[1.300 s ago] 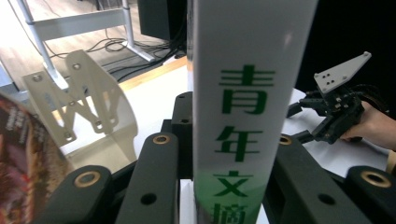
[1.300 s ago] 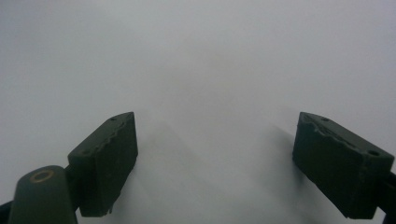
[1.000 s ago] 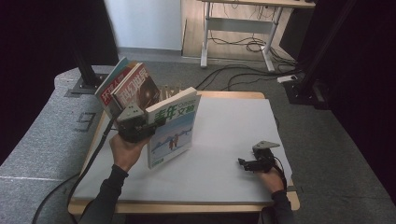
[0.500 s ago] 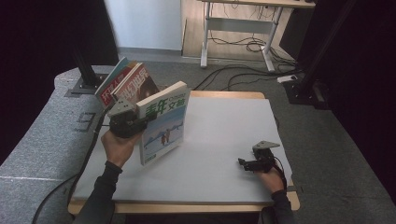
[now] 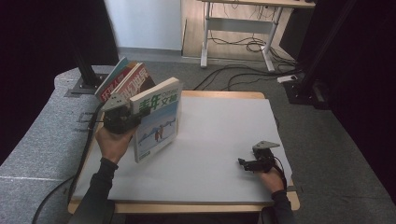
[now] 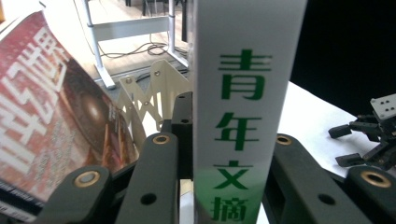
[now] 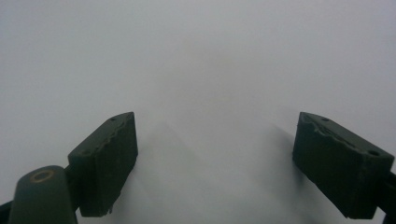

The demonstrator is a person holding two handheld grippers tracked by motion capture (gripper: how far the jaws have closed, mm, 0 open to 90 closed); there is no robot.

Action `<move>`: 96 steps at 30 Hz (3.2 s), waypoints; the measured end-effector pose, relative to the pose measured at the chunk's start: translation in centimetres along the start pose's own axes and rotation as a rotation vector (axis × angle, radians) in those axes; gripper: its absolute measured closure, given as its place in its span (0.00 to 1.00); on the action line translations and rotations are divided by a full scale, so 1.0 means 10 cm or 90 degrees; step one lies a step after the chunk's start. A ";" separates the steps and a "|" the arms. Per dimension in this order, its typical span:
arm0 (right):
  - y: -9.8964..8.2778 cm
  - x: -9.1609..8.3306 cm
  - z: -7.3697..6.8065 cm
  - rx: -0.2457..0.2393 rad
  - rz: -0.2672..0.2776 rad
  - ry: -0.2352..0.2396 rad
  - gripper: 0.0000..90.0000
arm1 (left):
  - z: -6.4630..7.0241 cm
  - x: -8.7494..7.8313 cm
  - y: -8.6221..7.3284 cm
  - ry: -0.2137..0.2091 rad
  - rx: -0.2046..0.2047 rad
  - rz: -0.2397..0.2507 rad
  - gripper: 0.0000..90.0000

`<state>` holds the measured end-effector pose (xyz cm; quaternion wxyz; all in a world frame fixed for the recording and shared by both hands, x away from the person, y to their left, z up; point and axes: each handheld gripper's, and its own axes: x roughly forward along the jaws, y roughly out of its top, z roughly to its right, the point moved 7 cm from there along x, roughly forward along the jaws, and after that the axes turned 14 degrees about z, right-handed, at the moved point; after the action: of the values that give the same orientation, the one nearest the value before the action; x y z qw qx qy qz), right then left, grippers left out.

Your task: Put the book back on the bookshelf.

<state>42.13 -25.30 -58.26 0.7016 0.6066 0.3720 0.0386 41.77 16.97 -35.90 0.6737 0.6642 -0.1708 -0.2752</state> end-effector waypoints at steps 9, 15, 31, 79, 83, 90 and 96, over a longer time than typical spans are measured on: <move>0.00 0.00 0.00 0.000 0.000 0.000 0.15 | -0.14 0.00 -0.02 0.029 -0.024 0.006 0.83; 0.00 0.00 0.00 0.000 0.000 0.000 0.15 | -0.14 0.08 -0.01 0.034 -0.026 0.006 0.82; 0.00 0.00 0.00 0.000 0.000 0.001 0.15 | -0.15 0.36 0.01 0.058 -0.018 0.017 0.82; 0.00 0.00 0.00 0.000 0.001 0.001 0.15 | 0.36 0.61 -0.38 0.066 0.057 0.054 0.79; 0.00 0.00 0.00 -0.001 0.001 0.001 0.15 | 0.35 0.56 -0.37 0.060 0.045 0.065 0.78; 0.00 0.00 0.00 -0.001 0.001 0.001 0.15 | 0.32 0.49 -0.40 0.057 0.031 0.071 0.73; 0.00 0.00 0.00 0.000 0.000 0.000 0.15 | 0.37 0.47 -0.50 0.035 0.040 0.049 0.67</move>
<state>42.12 -25.30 -58.27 0.7015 0.6064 0.3723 0.0389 42.59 11.35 -41.28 0.6671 0.6853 -0.1861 -0.2252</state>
